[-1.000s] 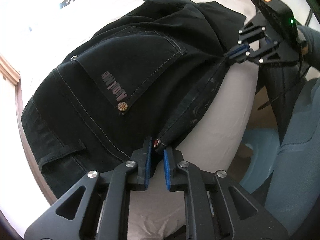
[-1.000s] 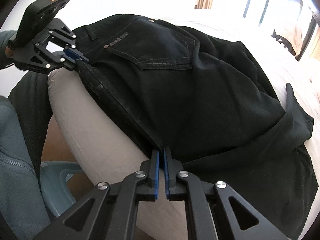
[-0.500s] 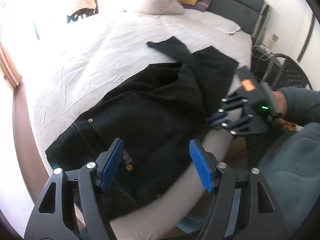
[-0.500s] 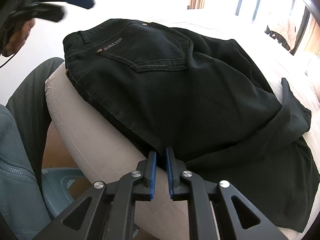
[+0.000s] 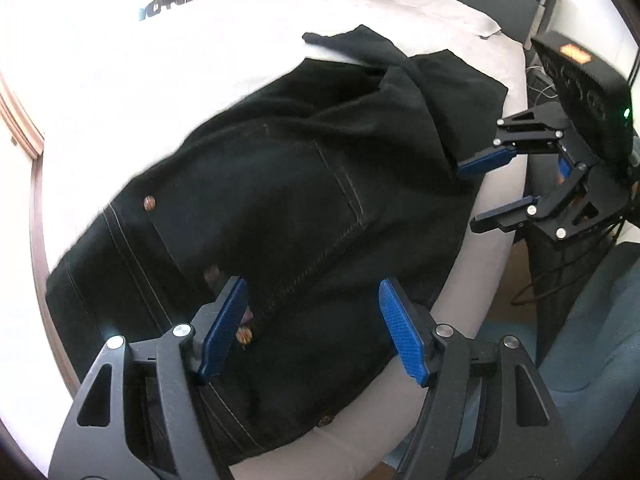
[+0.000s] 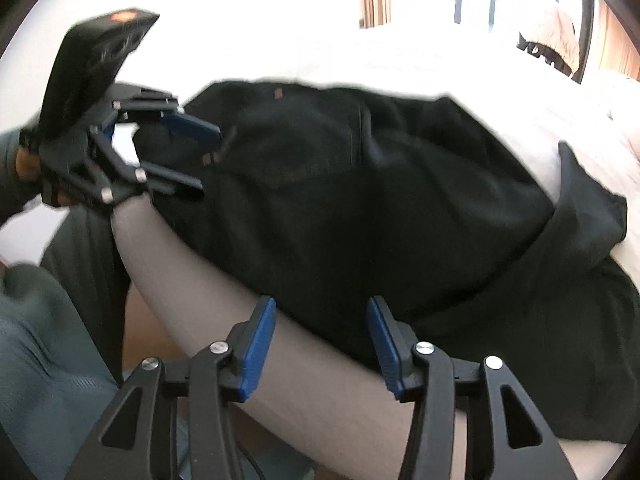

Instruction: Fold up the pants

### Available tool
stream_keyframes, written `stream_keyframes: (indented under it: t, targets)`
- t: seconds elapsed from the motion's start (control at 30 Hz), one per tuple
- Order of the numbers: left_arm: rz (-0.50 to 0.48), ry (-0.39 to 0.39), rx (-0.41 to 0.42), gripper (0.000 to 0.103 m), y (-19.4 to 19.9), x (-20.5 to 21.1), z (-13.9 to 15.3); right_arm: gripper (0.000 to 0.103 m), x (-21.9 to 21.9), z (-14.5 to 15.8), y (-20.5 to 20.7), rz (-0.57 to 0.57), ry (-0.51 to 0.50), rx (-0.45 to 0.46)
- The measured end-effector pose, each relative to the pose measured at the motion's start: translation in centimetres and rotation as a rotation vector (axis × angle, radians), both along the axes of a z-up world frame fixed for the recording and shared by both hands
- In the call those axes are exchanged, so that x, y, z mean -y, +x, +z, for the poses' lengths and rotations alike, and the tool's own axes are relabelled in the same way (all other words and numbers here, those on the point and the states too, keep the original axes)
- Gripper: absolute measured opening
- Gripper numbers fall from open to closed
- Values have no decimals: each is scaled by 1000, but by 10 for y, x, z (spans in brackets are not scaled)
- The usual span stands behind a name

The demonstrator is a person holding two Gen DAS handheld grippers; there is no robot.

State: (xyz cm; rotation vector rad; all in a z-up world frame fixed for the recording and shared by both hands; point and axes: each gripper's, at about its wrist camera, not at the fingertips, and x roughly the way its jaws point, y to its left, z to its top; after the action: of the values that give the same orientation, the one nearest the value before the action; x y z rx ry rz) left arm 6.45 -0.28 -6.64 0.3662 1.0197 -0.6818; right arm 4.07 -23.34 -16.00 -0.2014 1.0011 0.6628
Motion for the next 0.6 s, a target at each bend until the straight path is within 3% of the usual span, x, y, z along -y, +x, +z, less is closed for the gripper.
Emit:
stream_keyframes:
  t: [0.07, 0.13, 0.2, 0.23, 0.33, 0.47, 0.53, 0.6]
  targets:
    - [12, 26, -19, 67, 4, -2, -9, 52, -2, 4, 6, -7, 31, 8]
    - [29, 57, -71, 67, 10, -3, -30, 57, -4, -8, 12, -23, -3, -24]
    - [32, 44, -57, 68, 5, -7, -30, 62, -3, -34, 13, -34, -55, -101]
    - [32, 54, -54, 68, 4, -7, -28, 62, -1, -32, 9, -32, -43, -80]
    - [26, 39, -38, 68, -2, -6, -11, 62, 11, -14, 3, -55, -4, -97]
    - [40, -17, -16, 68, 3, -2, 8, 62, 57, 39, 33, -199, 90, -4]
    - [57, -13, -20, 68, 9, 0, 4, 62, 86, 59, 67, -321, 74, 22]
    - [72, -7, -33, 68, 14, -1, -4, 62, 111, 71, 105, -429, -6, 58]
